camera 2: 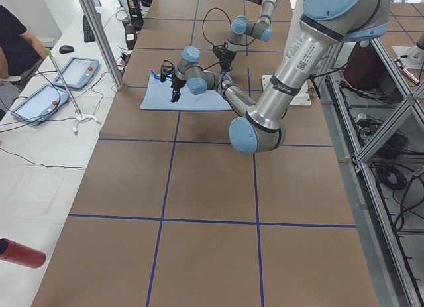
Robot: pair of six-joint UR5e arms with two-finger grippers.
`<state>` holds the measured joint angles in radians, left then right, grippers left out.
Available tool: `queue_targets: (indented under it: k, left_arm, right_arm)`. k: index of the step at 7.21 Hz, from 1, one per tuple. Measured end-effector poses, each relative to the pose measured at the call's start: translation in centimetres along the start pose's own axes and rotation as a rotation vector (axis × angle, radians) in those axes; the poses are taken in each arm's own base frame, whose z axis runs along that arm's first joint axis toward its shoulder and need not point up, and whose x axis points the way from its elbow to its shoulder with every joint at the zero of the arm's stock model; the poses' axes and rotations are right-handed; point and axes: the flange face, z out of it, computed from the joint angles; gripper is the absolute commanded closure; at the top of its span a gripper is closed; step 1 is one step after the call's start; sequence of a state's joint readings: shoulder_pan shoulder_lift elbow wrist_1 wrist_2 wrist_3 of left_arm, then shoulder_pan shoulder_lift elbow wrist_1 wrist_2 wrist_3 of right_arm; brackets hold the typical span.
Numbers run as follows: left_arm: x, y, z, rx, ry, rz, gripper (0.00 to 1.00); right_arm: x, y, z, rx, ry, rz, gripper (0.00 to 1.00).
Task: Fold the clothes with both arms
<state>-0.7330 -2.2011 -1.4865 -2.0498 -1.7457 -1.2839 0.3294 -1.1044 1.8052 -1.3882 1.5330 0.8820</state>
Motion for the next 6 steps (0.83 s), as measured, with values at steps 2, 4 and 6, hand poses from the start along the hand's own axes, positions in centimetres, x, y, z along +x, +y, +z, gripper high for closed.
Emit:
queue_targets:
  k: [2, 4, 6]
  left_arm:
    - [0.2, 0.6, 0.2, -0.007, 0.001, -0.004, 0.00]
    - [0.3, 0.9, 0.4, -0.009, 0.000, -0.004, 0.00]
    - [0.3, 1.3, 0.5, -0.013, 0.000, -0.002, 0.00]
  right_arm:
    - [2.0, 0.3, 0.0, -0.016, 0.014, 0.016, 1.00]
    - [6.8, 3.2, 0.0, -0.079, 0.032, 0.044, 1.00]
    - [12.0, 7.3, -2.6, -0.123, 0.047, 0.082, 0.00]
